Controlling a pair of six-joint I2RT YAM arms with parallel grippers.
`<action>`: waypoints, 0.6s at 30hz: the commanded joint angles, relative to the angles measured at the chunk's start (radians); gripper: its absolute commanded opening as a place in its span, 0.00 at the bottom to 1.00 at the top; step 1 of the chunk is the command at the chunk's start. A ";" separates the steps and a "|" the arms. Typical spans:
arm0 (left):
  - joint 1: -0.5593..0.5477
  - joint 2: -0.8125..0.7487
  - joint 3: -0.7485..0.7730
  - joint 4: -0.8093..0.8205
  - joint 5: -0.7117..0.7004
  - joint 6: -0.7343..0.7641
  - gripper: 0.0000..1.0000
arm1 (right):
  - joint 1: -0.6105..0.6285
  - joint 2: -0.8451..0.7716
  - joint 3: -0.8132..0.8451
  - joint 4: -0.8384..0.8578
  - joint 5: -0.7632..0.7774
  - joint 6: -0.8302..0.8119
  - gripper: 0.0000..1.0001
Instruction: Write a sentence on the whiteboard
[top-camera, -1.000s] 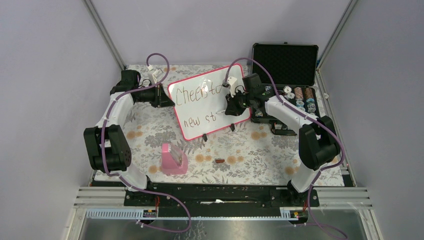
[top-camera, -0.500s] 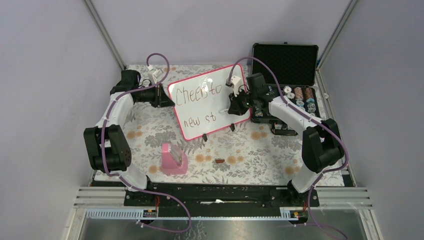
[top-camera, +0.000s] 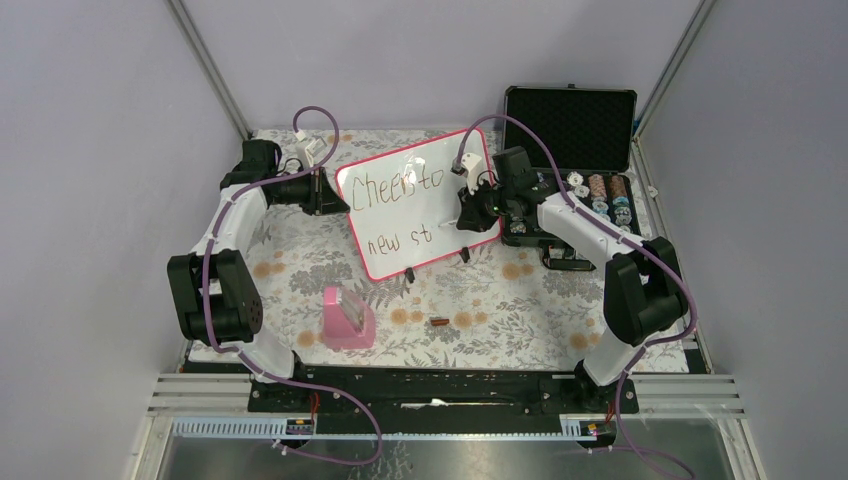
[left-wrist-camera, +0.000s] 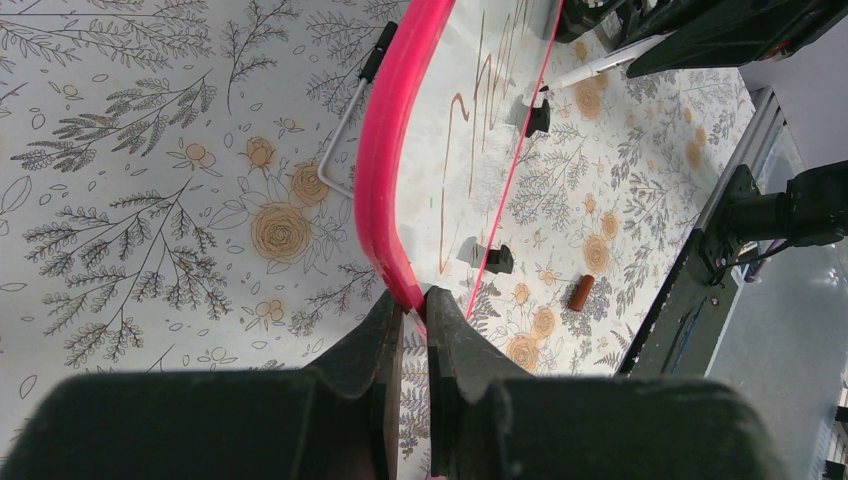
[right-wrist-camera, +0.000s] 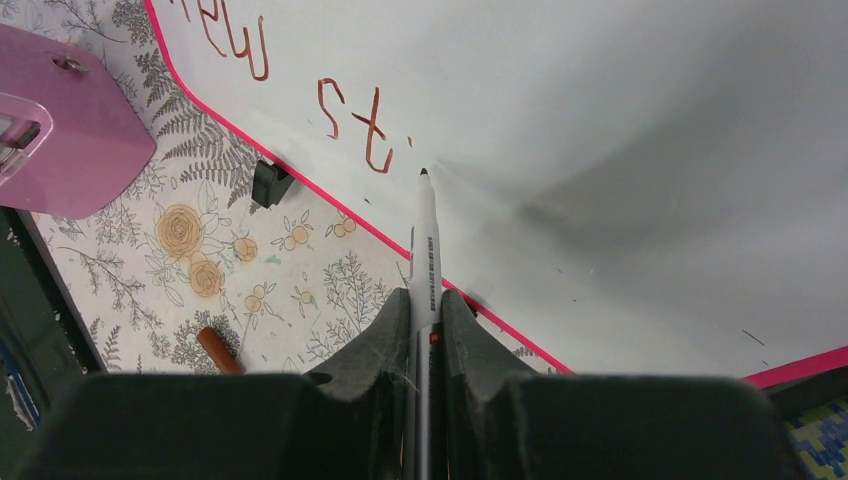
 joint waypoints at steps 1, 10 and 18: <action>-0.025 -0.028 0.026 0.035 -0.016 0.049 0.00 | -0.005 0.009 0.030 0.000 0.008 -0.014 0.00; -0.025 -0.027 0.027 0.034 -0.017 0.051 0.00 | -0.003 0.045 0.064 -0.005 0.016 -0.011 0.00; -0.026 -0.025 0.026 0.035 -0.017 0.052 0.00 | 0.001 0.059 0.091 -0.005 0.004 -0.004 0.00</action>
